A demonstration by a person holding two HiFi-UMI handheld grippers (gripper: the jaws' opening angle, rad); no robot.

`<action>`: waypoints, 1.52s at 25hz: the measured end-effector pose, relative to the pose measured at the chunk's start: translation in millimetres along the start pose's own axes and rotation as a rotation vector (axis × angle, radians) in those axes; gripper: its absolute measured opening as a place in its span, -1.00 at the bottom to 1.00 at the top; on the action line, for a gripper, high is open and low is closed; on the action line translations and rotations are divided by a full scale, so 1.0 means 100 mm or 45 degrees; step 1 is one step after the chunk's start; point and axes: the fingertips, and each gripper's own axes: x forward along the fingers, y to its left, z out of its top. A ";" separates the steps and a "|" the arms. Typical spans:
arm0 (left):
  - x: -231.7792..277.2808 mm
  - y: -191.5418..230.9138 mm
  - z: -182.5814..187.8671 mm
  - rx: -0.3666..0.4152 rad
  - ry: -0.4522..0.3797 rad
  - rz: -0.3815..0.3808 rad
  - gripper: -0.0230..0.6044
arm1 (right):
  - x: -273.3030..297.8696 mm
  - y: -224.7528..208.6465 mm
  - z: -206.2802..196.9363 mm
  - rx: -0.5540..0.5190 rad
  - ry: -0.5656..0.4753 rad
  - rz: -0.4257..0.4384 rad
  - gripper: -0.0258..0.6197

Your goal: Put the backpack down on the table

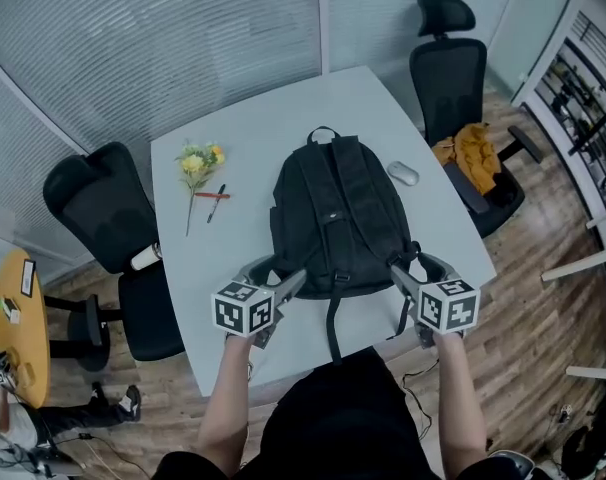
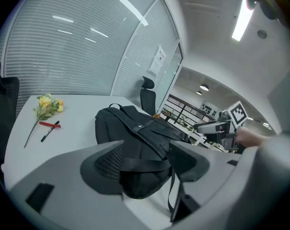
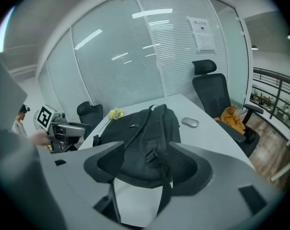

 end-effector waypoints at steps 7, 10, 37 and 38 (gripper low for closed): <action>-0.22 -0.32 0.10 0.096 -0.098 0.004 -0.05 | -0.27 0.20 -0.02 -0.022 -0.113 -0.006 -0.10; -0.30 -0.48 0.14 0.121 -0.135 -0.014 -0.09 | -0.35 0.28 0.02 -0.045 -0.165 0.017 -0.16; -0.85 -2.21 0.09 0.217 -0.419 0.149 -0.78 | -1.75 0.90 0.02 -0.319 -0.449 0.400 -0.79; -0.87 -2.27 0.07 0.222 -0.421 0.155 -0.81 | -1.79 0.90 -0.01 -0.322 -0.451 0.409 -0.81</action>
